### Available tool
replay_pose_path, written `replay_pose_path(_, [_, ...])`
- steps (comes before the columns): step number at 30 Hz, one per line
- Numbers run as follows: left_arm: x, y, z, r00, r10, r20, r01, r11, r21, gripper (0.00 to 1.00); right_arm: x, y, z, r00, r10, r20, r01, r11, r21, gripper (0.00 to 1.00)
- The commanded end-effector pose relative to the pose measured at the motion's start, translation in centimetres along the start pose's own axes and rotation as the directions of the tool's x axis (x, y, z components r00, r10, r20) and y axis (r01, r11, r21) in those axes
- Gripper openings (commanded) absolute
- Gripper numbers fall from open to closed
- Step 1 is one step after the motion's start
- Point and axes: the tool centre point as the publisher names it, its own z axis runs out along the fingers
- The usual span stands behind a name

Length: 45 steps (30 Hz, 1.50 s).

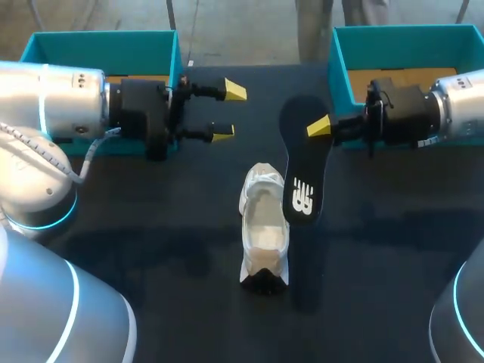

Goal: Take the shoe out of the shoebox, open the shoe tongue, remove and reinsert the insole, then place the shoe into the shoebox

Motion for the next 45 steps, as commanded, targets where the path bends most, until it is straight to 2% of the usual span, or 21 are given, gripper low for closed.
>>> replay_pose_path(1, [0.2,-0.4,0.1,1.0,0.002,0.006,-0.002,1.0,-0.009,1.0,0.2,-0.5,0.2,1.0,0.0,0.006,0.0,1.0,-0.012,0.0])
replay_pose_path(25, [0.2,-0.4,0.1,1.0,0.002,0.006,-0.002,1.0,-0.009,1.0,0.2,-0.5,0.2,1.0,0.0,0.006,0.0,1.0,-0.012,0.0])
replay_pose_path(28, [0.7,-0.3,0.3,0.998,-0.02,0.053,0.02,1.0,0.015,1.0,0.2,-0.5,0.2,1.0,0.0,0.006,0.0,1.0,-0.012,0.0])
replay_pose_path(35, [1.8,-0.4,1.7,0.994,-0.042,0.1,0.037,0.998,0.052,1.0,0.9,-0.4,1.3,1.0,-0.008,-0.024,0.007,0.999,-0.035,0.0])
replay_pose_path(45, [2.2,0.0,2.5,0.99,-0.045,0.13,0.038,0.998,0.058,1.0,1.6,-0.7,3.2,0.998,-0.026,-0.056,0.026,1.0,0.004,0.0])
